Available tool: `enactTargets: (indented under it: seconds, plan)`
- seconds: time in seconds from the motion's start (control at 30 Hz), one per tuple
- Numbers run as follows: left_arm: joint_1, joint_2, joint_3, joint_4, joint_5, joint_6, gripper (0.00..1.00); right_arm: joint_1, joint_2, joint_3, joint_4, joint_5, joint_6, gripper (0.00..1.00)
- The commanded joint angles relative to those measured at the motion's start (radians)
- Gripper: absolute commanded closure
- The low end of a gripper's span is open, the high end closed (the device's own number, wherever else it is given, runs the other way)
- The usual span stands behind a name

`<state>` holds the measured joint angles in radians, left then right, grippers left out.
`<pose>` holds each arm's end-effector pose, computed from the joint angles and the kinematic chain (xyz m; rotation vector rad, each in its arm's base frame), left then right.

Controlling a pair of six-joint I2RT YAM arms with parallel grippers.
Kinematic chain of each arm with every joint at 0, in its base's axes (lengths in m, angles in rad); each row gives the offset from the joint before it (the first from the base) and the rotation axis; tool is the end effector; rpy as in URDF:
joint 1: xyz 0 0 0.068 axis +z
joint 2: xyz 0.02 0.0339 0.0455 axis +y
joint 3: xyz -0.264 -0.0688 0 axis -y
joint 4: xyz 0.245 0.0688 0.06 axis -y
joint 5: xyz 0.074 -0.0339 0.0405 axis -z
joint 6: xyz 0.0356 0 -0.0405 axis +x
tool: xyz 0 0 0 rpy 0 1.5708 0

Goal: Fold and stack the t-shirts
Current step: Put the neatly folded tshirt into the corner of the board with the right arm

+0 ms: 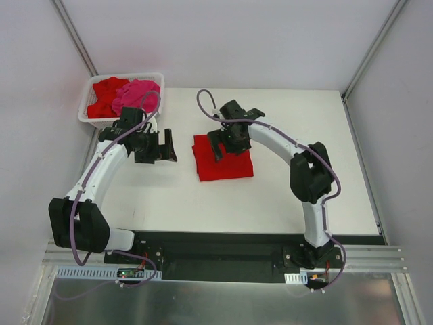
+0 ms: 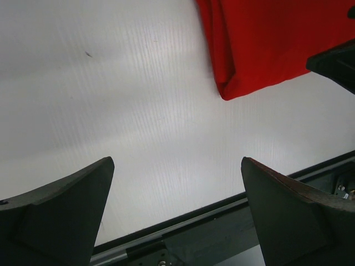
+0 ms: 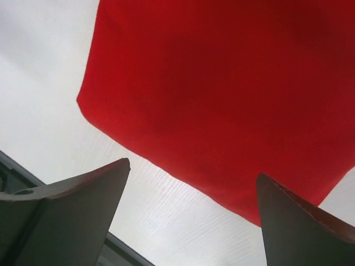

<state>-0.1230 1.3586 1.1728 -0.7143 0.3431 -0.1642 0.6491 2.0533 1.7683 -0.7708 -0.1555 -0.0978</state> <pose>0.2795 -0.0466 0.3011 0.0983 2.4750 -0.5473 0.3538 0.2753 0.2410 -1.0217 2.4577 0.3902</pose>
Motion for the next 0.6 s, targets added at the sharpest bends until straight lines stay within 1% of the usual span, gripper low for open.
enactTargets:
  seconds: [0.0, 0.13, 0.3, 0.43, 0.57]
  plan:
    - [0.006, -0.047, -0.042, 0.01, 0.068, -0.023, 0.01, 0.03, 0.051, 0.117, -0.117, 0.12, -0.052, 0.0]
    - [0.006, -0.064, -0.067, 0.012, 0.094, -0.032, 0.01, 0.05, 0.137, 0.227, -0.182, 0.192, -0.098, 0.0]
    - [0.006, -0.073, -0.107, 0.012, 0.105, -0.029, 0.01, 0.053, 0.2, 0.287, -0.206, 0.223, -0.112, 0.0]
    - [0.005, -0.078, -0.14, 0.019, 0.14, -0.012, 0.01, 0.058, 0.237, 0.301, -0.216, 0.274, -0.143, 0.0]
    - [0.002, -0.073, -0.148, 0.027, 0.165, -0.011, 0.01, 0.058, 0.26, 0.318, -0.206, 0.268, -0.134, 0.0]
